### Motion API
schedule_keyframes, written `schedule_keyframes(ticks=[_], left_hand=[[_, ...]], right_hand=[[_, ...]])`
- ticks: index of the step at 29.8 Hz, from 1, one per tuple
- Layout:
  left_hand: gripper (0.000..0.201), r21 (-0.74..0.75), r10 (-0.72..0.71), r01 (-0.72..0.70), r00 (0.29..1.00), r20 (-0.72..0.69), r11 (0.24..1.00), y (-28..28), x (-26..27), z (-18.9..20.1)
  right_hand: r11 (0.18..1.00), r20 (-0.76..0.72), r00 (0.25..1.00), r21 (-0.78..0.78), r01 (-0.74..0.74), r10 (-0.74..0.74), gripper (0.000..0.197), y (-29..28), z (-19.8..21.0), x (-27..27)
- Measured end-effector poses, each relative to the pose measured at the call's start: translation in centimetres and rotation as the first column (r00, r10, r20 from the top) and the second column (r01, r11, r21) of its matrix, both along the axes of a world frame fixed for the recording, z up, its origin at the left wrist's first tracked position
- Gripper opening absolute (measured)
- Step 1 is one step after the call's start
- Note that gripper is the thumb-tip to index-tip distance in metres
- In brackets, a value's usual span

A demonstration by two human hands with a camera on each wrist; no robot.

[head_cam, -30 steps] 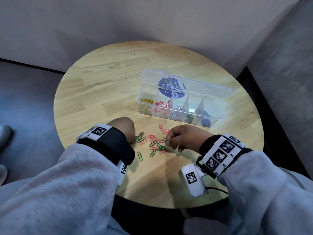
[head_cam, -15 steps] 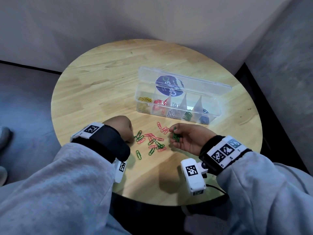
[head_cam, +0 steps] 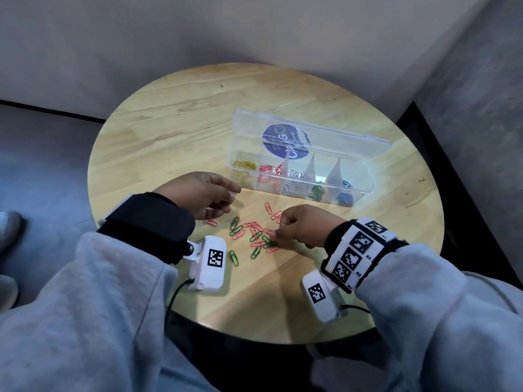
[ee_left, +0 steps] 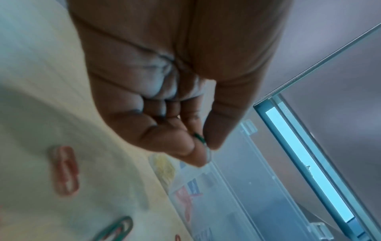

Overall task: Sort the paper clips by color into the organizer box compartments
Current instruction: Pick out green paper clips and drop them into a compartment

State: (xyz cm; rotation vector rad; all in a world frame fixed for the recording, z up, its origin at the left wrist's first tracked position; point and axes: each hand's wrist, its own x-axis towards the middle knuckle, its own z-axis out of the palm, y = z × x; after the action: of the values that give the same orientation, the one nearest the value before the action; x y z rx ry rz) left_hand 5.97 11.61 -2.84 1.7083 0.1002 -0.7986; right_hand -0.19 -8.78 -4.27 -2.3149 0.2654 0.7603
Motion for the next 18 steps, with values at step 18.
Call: schedule_keyframes(ticks=[18], left_hand=[[0.029, 0.719, -0.440, 0.199, 0.883, 0.163, 0.666, -1.5, -0.8, -2.3]], right_hand=[[0.932, 0.065, 0.970, -0.300, -0.204, 0.233, 0.020, 2.8, -0.7, 0.6]])
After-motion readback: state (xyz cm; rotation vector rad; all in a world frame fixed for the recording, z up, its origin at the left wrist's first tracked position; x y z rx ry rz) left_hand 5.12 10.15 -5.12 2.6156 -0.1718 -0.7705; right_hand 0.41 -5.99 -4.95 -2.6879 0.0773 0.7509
